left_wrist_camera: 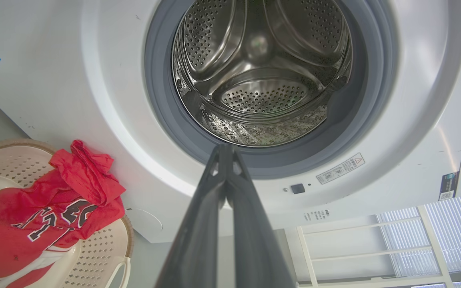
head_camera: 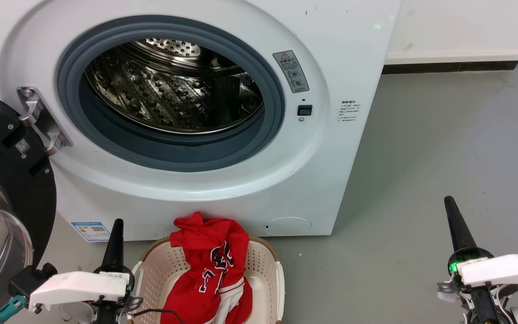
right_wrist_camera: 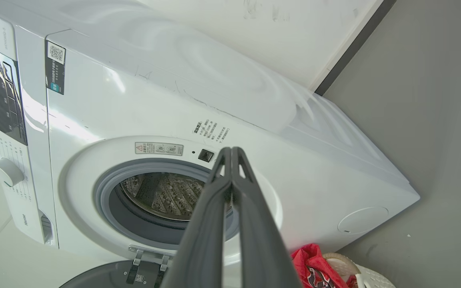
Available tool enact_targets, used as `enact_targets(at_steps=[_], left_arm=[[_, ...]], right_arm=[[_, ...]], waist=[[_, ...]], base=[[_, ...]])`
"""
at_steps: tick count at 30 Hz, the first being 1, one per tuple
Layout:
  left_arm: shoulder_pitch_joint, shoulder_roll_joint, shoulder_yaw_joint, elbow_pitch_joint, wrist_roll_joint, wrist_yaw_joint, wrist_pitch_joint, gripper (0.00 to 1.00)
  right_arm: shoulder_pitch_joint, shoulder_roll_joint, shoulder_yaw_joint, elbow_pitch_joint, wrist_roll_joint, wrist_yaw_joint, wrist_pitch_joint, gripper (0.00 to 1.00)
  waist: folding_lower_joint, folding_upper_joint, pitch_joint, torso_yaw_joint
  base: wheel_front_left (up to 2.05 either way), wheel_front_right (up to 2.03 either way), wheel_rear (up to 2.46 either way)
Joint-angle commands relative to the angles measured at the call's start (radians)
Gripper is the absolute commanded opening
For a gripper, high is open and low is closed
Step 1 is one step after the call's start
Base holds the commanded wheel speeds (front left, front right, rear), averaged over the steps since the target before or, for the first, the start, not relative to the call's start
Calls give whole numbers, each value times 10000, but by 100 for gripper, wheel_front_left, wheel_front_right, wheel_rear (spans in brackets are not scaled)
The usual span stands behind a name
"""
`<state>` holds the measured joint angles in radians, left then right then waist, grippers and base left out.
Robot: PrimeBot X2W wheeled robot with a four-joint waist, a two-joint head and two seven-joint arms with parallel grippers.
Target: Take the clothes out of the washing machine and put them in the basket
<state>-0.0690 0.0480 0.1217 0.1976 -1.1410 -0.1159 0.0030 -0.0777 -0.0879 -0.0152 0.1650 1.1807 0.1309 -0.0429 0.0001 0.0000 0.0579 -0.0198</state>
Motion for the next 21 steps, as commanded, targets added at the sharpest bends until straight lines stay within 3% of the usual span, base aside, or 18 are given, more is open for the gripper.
enact_targets(at_steps=[1,21], left_arm=[[-229,26,-19,-25,-317,-77,87,0],[-318,28,-40,202,-2249,-110,550,0]], right_arm=[[-179,-51,-37,1,338,1,68,0],[-261,-19,-244,347,2269,-1,557,0]], waist=[[0,0,-20,8],[0,0,-223,81]], base=[[0,0,0],[0,0,0]])
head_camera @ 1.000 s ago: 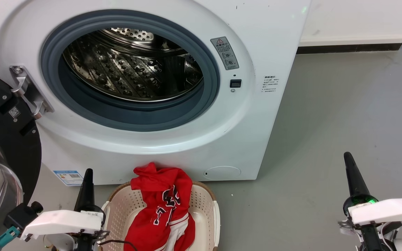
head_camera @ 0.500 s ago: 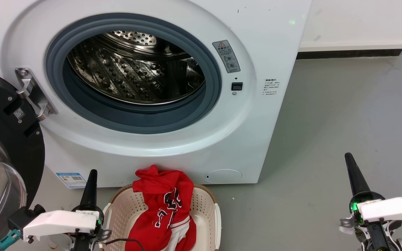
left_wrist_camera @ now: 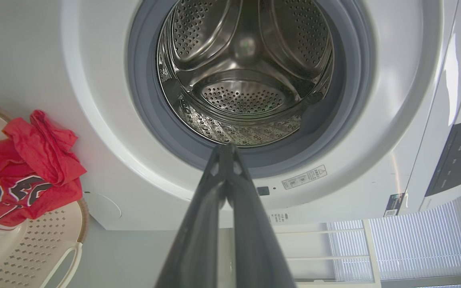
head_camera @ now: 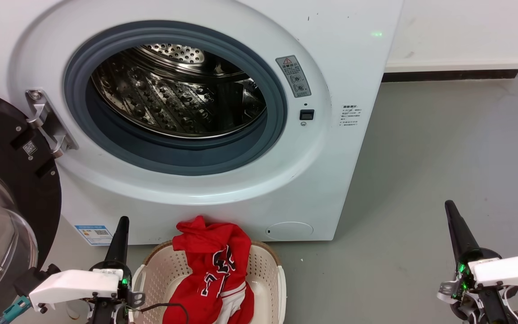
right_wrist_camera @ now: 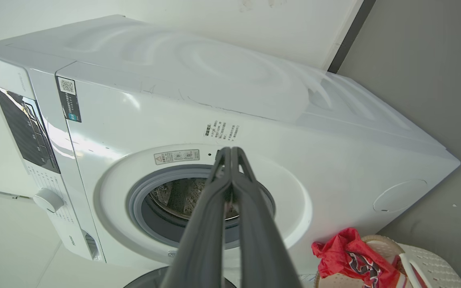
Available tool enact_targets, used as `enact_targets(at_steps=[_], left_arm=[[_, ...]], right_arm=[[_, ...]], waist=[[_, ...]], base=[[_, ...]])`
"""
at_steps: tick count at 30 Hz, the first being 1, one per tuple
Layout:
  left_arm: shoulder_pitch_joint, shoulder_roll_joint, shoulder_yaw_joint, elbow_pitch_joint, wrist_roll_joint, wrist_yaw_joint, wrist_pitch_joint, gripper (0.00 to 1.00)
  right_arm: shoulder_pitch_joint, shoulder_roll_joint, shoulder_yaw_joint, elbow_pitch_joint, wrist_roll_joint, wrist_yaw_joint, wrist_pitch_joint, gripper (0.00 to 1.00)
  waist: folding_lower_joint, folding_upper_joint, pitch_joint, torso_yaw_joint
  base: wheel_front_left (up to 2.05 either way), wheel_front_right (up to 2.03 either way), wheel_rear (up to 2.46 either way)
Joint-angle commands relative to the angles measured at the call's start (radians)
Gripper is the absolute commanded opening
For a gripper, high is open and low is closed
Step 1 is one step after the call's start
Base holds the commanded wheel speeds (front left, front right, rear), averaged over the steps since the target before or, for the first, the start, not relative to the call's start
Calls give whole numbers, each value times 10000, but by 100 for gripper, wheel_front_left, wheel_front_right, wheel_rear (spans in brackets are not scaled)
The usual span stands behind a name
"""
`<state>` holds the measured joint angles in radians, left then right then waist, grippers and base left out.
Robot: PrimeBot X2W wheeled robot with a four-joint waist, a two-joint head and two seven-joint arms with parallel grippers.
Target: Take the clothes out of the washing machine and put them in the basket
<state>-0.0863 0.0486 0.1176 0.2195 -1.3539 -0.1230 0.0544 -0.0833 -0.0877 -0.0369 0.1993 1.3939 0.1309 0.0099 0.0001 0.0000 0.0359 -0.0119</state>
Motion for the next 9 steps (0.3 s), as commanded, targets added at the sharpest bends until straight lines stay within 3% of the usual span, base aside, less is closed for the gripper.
enact_targets(at_steps=[1,9], left_arm=[[-150,22,-2,-6,-206,-42,57,0],[-202,22,-9,94,-1052,-64,257,0]], right_arm=[[-209,-18,-38,21,224,-1,61,0],[-252,8,-135,171,1067,-2,273,0]], waist=[[0,0,-12,5],[0,0,-113,41]], base=[[0,0,0],[0,0,0]])
